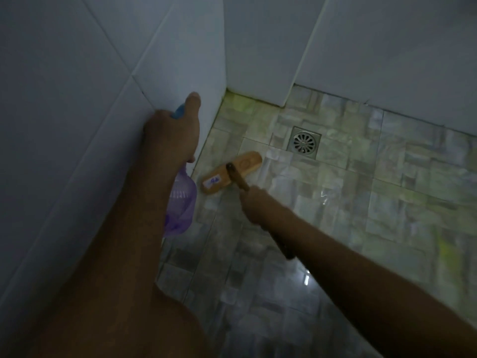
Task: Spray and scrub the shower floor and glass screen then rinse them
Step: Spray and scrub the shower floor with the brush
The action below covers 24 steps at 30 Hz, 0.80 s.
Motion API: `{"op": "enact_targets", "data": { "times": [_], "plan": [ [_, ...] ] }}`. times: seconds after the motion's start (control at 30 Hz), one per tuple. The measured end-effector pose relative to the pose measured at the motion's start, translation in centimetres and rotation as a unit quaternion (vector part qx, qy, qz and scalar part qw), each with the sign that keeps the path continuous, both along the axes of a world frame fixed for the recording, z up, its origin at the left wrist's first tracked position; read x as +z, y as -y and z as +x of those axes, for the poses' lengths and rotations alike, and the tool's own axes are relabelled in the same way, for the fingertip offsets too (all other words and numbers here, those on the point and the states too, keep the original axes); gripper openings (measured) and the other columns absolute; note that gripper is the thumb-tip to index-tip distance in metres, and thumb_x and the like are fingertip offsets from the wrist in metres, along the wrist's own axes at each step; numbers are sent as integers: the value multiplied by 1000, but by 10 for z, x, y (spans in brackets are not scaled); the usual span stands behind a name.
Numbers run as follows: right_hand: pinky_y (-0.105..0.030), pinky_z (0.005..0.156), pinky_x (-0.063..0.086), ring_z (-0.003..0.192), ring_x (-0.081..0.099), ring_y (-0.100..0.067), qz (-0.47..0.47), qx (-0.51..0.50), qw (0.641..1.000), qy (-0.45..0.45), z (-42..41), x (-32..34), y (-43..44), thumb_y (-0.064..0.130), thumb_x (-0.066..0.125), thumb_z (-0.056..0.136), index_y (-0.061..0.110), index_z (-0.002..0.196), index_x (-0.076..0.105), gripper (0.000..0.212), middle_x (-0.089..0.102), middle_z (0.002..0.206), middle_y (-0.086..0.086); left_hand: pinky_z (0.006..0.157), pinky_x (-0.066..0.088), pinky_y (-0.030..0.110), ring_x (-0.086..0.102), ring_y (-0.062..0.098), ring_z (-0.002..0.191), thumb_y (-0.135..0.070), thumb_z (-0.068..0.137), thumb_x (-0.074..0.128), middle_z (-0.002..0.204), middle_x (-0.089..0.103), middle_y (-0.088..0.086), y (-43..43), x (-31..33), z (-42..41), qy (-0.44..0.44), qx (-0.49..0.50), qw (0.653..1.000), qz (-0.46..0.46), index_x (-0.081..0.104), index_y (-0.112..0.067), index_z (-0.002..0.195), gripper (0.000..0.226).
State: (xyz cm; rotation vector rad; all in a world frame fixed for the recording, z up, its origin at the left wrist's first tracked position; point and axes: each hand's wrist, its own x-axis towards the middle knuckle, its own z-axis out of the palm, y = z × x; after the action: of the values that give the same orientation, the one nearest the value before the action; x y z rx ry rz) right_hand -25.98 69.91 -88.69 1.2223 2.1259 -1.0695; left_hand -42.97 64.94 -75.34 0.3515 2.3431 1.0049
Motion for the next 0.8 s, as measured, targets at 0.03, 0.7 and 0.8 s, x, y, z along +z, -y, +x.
{"op": "enact_targets", "data": {
  "times": [0.03, 0.7, 0.8],
  "plan": [
    [-26, 69, 46, 86, 61, -21, -8, -7, 1000, 6, 4, -2, 10, 33, 29, 108, 5, 125, 54, 42, 61, 121, -14, 51, 46, 23, 61, 18, 44, -78, 82, 42, 89, 73, 14, 0, 0, 0, -2, -1, 1000, -2, 69, -3, 103, 83],
    [-44, 70, 57, 72, 65, -36, -80, -148, 985, 29, -129, 24, -133, -4, 41, 97, -20, 124, 52, 34, 64, 75, -21, 55, 51, 28, 63, 25, 55, -76, 82, 47, 86, 71, 14, -3, -11, -7, -2, 3, 1000, 22, 70, -5, 92, 75],
    [-37, 67, 53, 78, 66, -33, -38, -98, 993, 51, -118, 17, -130, 2, 47, 97, -15, 117, 60, 30, 70, 89, -19, 56, 56, 30, 64, 24, 55, -73, 87, 46, 88, 71, 14, -5, -9, -1, 0, -12, 1000, 6, 67, -1, 101, 76]
  ]
}}
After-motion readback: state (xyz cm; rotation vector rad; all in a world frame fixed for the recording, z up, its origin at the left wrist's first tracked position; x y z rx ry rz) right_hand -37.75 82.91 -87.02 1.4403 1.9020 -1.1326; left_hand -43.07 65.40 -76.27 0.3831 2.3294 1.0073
